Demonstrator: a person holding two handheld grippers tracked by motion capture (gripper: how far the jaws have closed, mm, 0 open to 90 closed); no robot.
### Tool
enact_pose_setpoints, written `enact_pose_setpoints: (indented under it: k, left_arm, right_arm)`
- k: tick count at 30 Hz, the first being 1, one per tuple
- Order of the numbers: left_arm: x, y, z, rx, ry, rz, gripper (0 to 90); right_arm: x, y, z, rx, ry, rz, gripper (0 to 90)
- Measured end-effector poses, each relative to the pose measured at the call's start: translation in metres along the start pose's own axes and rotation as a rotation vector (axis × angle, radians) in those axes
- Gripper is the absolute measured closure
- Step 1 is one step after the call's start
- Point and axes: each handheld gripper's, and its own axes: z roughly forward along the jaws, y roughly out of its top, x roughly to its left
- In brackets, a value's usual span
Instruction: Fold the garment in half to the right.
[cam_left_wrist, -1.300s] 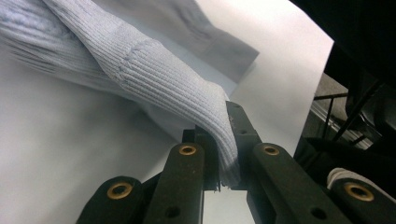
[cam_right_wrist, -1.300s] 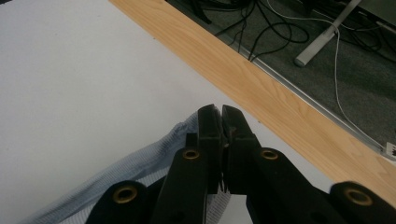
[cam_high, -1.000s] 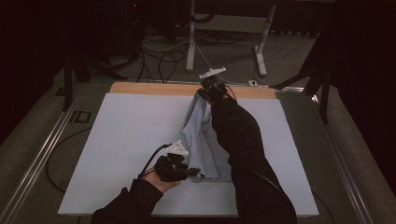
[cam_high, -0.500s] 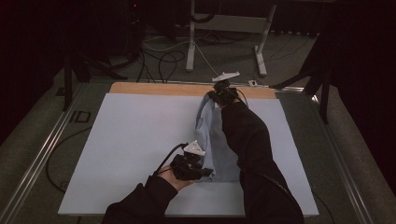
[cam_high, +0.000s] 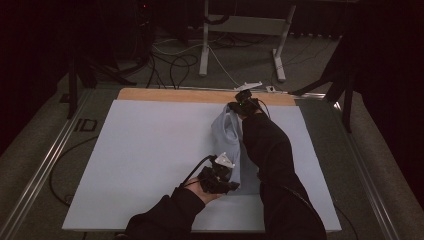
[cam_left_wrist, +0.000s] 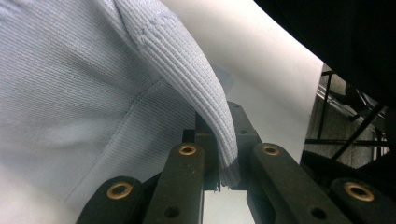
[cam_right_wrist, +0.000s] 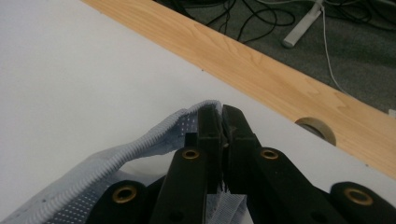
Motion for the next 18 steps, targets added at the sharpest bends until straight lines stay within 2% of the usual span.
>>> enact_pose_setpoints:
  k: [8,18]
  left_arm:
    - [0.002,0.001,0.016,-0.002,0.002,-0.023,86.6]
    - [0.004,0.004,0.03,0.01,0.008,-0.019,86.6]
  right_arm:
    - [-0.003,-0.007,0.013,0.009,0.034,0.013,87.4]
    - [-0.01,-0.014,0.02,0.015,0.056,0.026,84.7]
